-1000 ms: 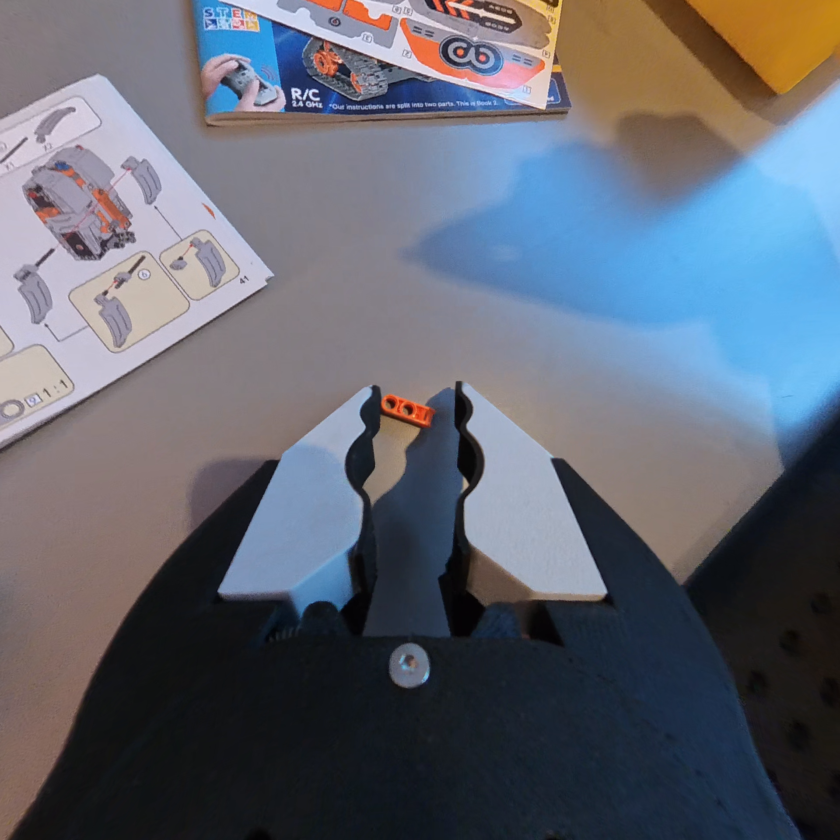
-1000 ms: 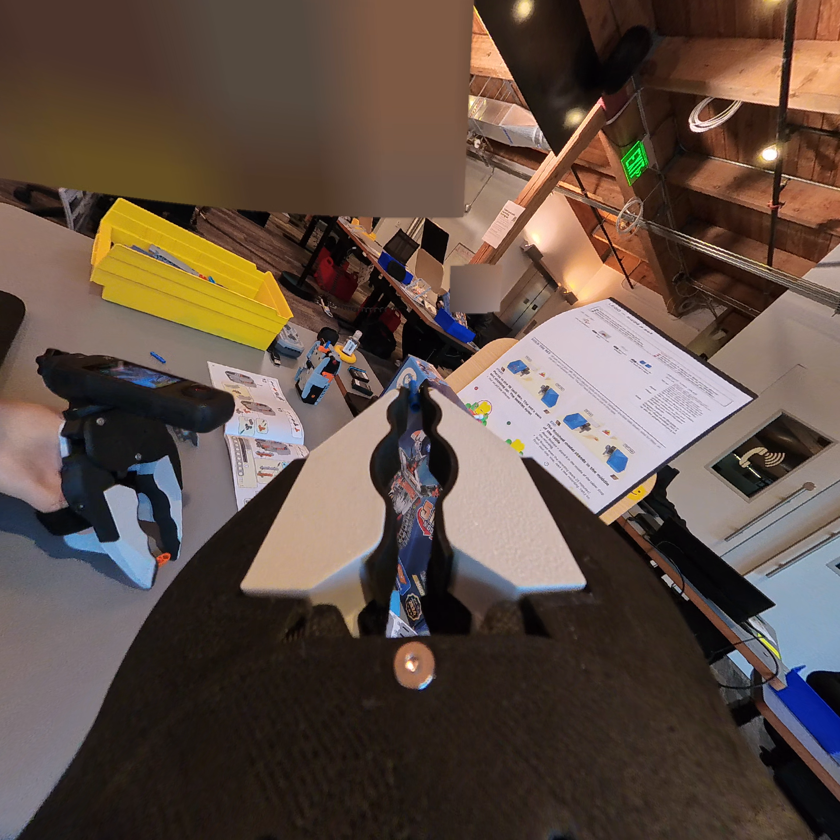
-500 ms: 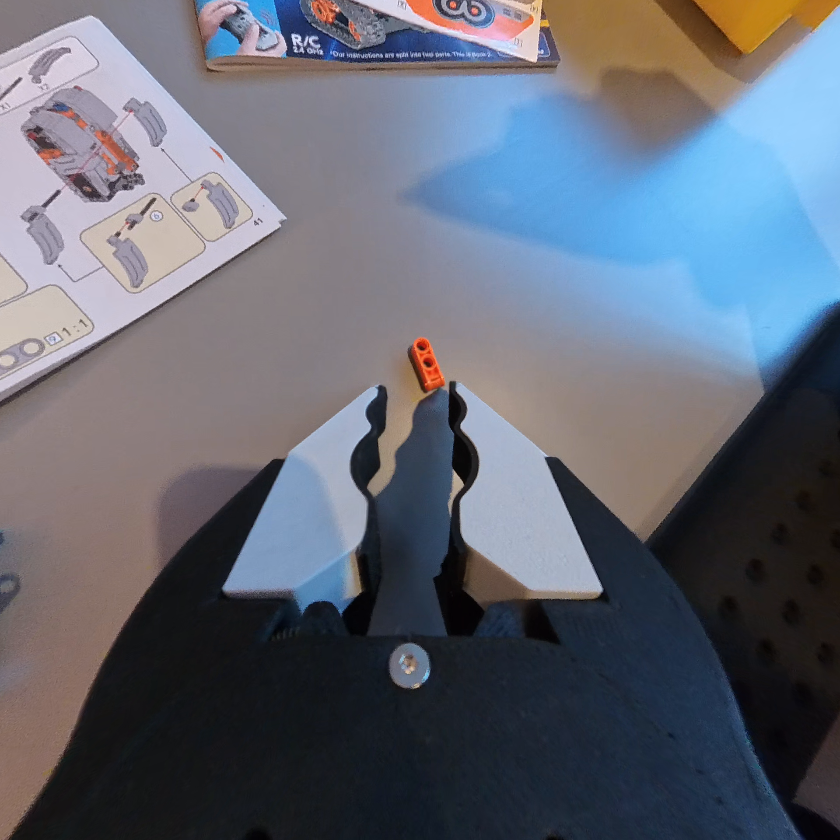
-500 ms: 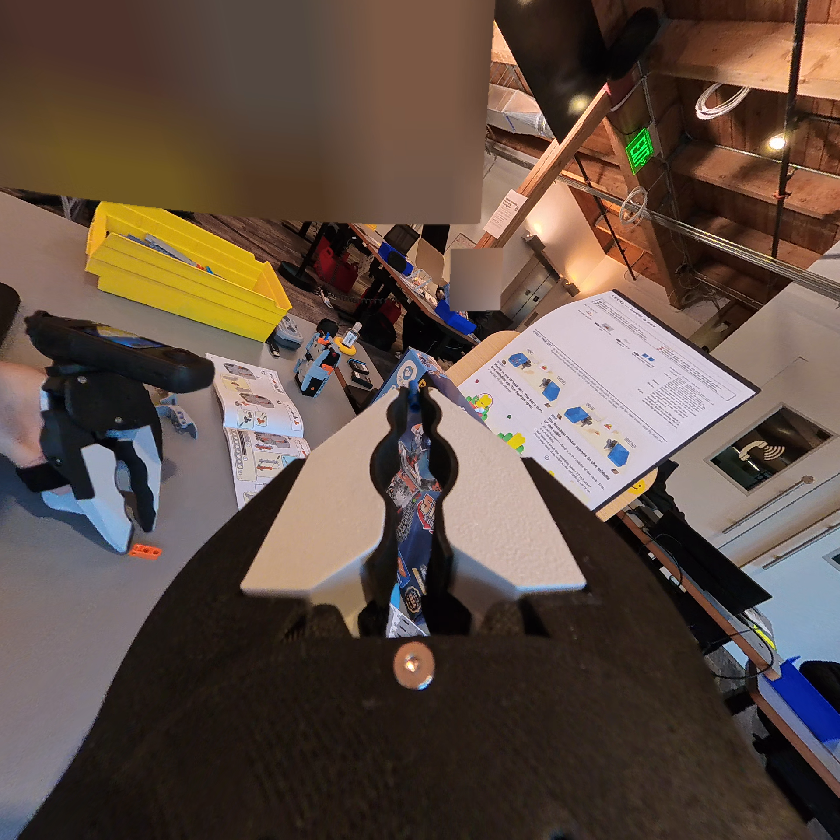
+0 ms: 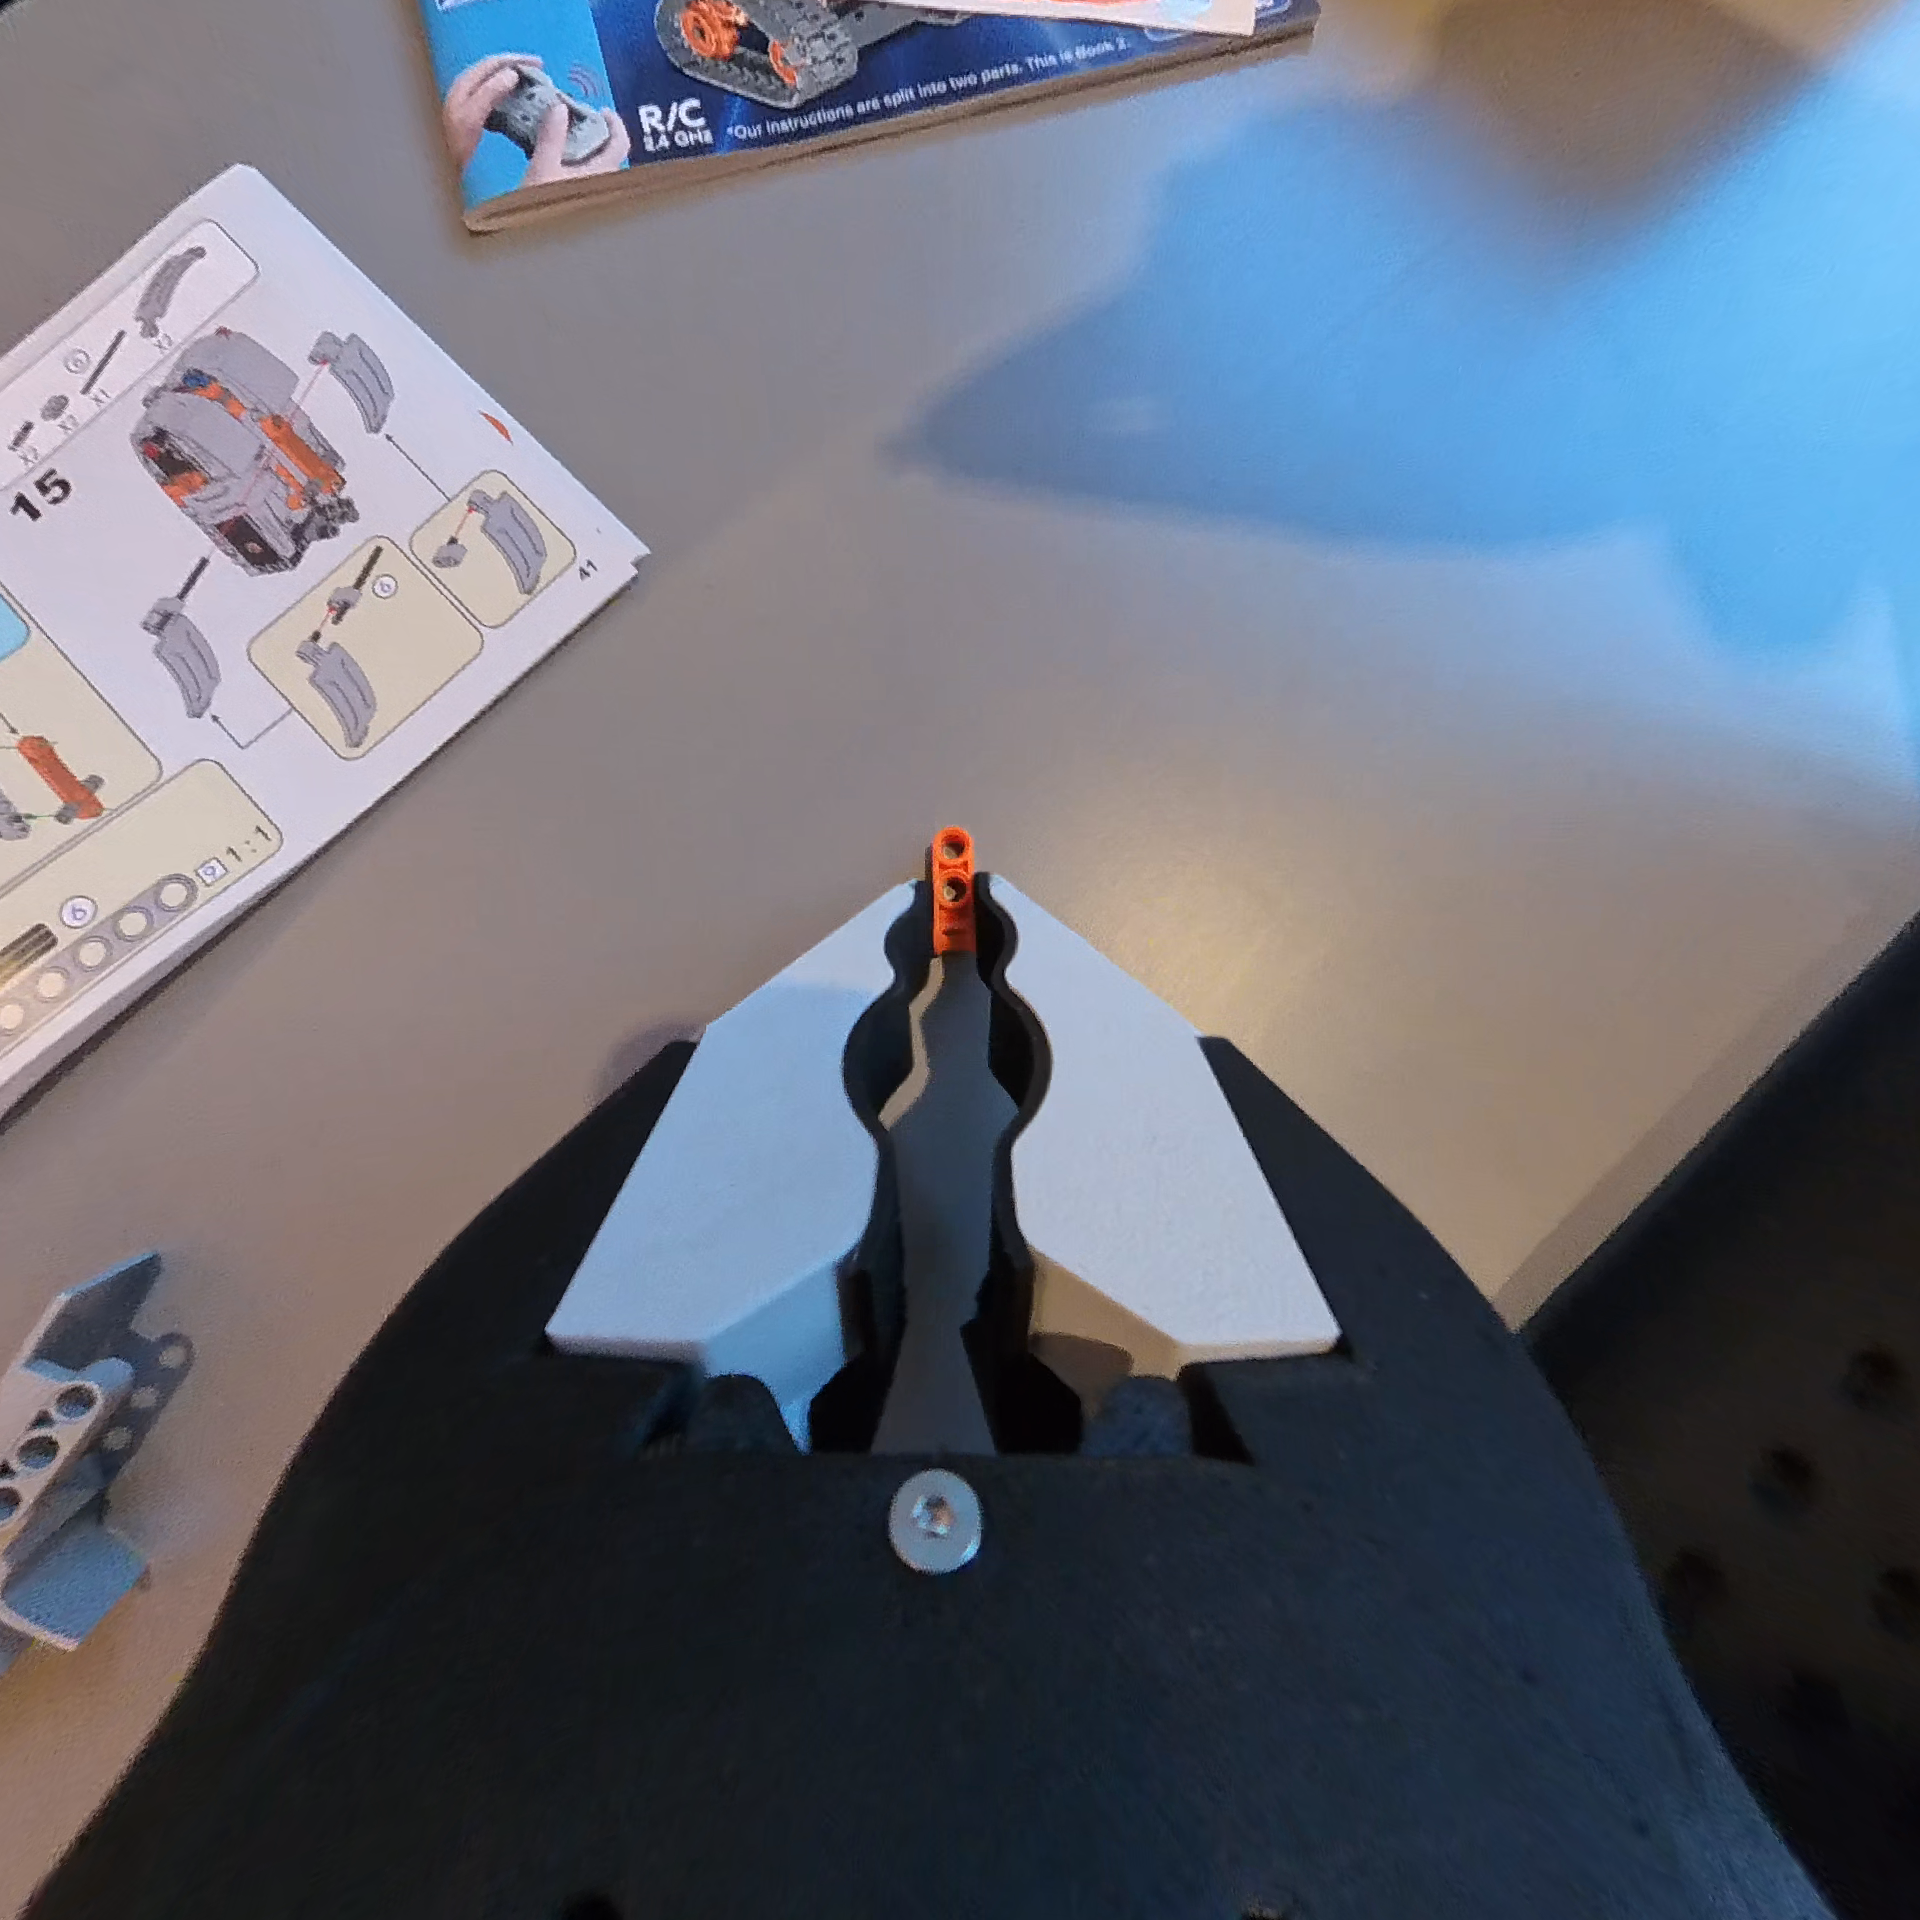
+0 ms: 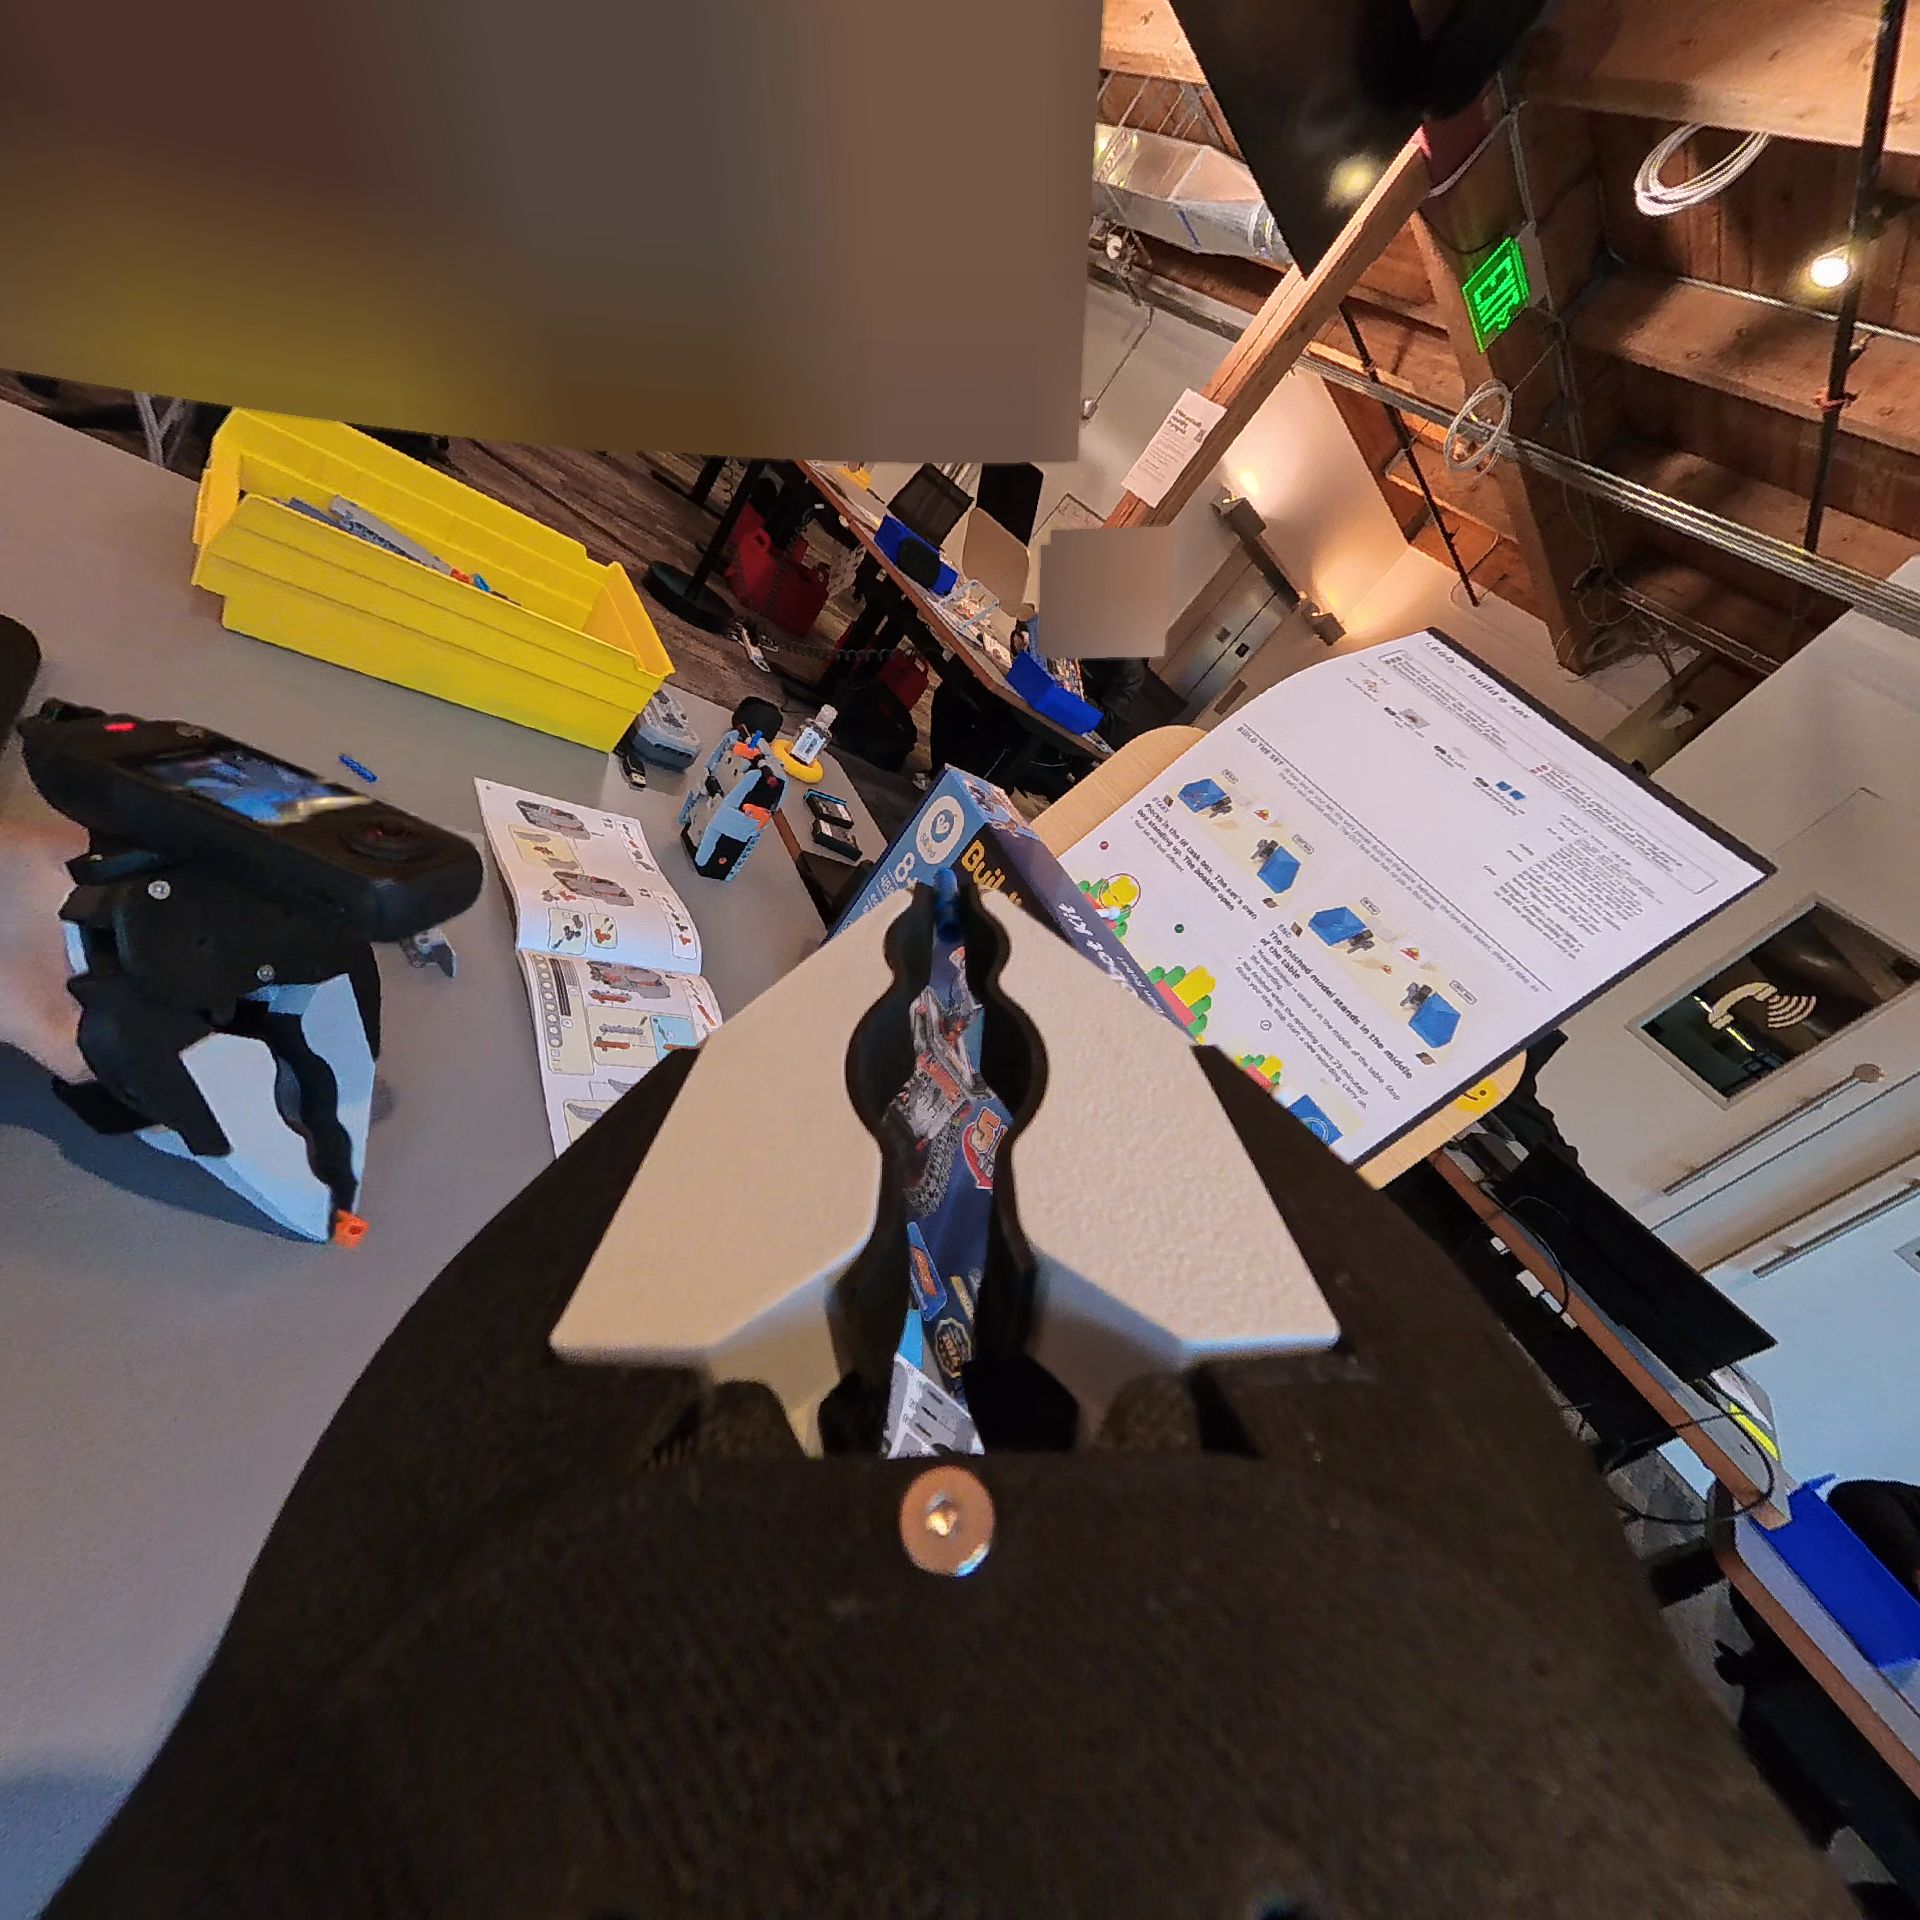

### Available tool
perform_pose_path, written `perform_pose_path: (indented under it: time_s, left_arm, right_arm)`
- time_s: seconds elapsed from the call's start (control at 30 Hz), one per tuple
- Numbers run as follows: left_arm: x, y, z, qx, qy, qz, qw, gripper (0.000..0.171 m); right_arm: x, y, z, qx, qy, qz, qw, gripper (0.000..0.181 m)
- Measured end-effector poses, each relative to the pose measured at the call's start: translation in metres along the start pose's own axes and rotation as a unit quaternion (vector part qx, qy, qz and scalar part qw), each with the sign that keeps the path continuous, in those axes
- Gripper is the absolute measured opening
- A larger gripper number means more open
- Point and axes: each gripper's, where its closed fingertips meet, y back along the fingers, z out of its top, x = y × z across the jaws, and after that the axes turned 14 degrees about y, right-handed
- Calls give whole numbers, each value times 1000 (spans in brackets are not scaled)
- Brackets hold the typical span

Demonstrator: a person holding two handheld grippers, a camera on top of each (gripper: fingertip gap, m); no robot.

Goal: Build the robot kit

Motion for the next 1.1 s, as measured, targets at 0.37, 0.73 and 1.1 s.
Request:
perform_pose_path:
  time_s: [0.37,0.73,1.1]
  left_arm:
    - [58,40,-37,28,44,40,998,5]
    - [55,40,-36,-1,44,26,999,5]
    - [52,48,-44,-12,81,-29,996,16]
  right_arm:
    - [10,-16,-8,33,8,26,999,4]
    - [39,-49,-18,92,32,93,991,4]
    - [77,-75,-32,136,33,180,974,4]
